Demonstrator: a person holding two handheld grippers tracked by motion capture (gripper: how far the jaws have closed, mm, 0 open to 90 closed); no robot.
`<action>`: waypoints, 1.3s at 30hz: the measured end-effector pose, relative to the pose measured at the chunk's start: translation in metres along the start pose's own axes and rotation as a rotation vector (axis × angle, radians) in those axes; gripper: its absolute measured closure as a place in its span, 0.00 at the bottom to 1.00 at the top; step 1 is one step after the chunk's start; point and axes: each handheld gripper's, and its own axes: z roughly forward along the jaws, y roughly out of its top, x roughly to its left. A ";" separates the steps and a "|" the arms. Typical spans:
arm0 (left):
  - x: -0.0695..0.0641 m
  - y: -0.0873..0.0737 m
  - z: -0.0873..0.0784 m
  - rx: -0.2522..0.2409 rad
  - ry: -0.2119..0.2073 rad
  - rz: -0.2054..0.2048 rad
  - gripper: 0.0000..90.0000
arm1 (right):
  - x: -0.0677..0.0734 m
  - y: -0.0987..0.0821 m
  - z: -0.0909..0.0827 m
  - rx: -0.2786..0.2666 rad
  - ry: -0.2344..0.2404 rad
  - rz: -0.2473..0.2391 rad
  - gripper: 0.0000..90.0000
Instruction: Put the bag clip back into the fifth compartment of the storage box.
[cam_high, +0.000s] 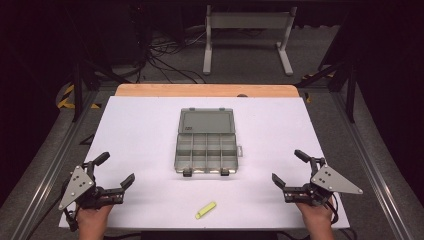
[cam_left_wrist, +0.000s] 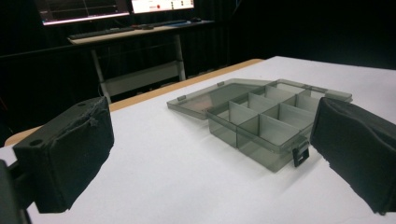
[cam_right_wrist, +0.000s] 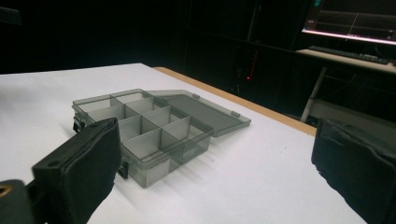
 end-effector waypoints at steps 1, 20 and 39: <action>-0.001 0.000 0.000 0.006 0.005 0.001 0.00 | 0.000 0.000 0.000 0.000 0.003 -0.001 0.03; -0.004 0.005 0.005 0.014 -0.024 -0.044 0.00 | 0.000 -0.002 0.002 0.020 0.007 0.010 0.03; -0.028 0.033 0.039 0.043 -0.159 -0.053 0.00 | -0.002 -0.005 0.002 0.025 0.017 0.026 0.03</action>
